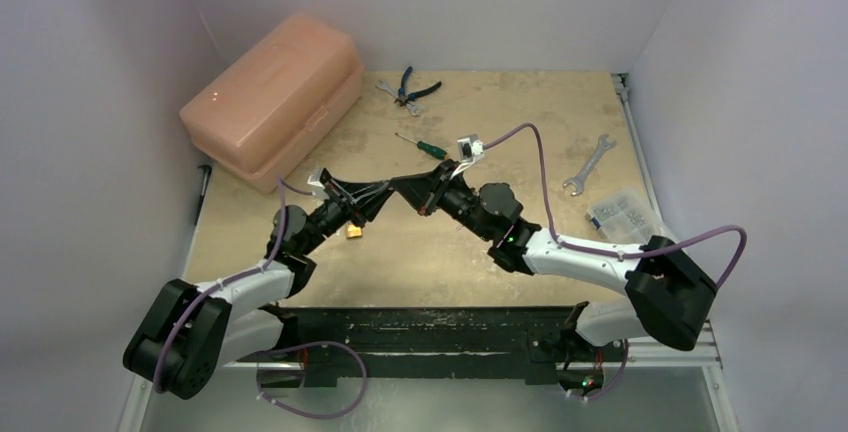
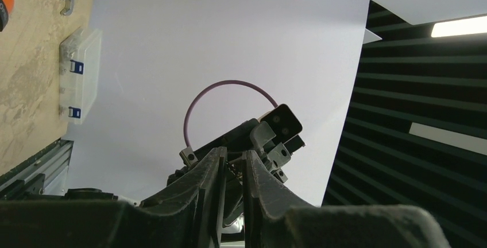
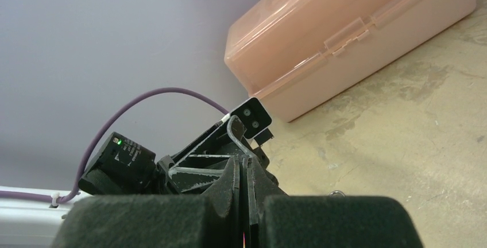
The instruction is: Unlock with the key
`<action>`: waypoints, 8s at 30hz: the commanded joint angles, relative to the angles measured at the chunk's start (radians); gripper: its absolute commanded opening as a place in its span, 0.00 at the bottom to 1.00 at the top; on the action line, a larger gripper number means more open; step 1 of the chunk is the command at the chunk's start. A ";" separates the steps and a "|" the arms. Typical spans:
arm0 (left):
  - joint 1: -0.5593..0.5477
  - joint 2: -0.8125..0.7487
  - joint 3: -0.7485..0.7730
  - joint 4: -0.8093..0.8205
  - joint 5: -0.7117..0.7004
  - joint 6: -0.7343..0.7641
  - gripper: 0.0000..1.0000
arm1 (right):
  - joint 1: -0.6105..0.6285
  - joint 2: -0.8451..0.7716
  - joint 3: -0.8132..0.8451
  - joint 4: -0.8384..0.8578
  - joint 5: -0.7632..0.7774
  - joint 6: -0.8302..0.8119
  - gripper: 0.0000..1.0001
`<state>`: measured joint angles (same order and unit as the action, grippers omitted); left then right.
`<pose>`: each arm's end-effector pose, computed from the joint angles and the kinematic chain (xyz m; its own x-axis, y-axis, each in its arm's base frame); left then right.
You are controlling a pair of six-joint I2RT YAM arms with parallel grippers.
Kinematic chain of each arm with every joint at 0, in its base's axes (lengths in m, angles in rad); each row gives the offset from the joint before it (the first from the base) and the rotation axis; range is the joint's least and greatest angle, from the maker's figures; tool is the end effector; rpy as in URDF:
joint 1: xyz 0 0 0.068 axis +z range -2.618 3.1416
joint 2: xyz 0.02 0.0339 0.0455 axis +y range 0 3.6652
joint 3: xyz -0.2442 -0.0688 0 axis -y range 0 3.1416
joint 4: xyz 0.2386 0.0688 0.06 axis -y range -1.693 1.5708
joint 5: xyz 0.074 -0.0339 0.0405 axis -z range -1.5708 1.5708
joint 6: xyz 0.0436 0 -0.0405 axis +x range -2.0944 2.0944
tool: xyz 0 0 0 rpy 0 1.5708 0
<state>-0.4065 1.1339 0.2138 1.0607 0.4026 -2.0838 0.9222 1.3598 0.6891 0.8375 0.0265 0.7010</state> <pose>0.1971 -0.1034 0.1973 -0.6906 -0.5754 0.4381 -0.2413 -0.3878 -0.8896 0.1876 0.2456 0.2705 -0.4270 0.5040 -0.7508 -0.6614 0.3920 0.6394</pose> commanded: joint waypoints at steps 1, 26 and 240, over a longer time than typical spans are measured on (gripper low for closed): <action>0.000 -0.034 -0.006 0.075 -0.022 -0.128 0.19 | 0.004 -0.035 -0.021 0.029 -0.009 -0.002 0.00; 0.000 -0.119 0.002 -0.085 -0.058 -0.053 0.17 | 0.005 -0.085 -0.045 0.019 -0.005 -0.008 0.00; 0.001 -0.039 0.795 -1.720 -0.508 1.504 0.92 | -0.006 -0.316 0.031 -0.575 0.140 -0.027 0.00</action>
<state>-0.4061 1.0725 1.0012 -0.5537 0.0376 -0.6071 0.9199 1.0580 0.7002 0.3218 0.0914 0.6548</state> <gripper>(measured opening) 0.935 0.131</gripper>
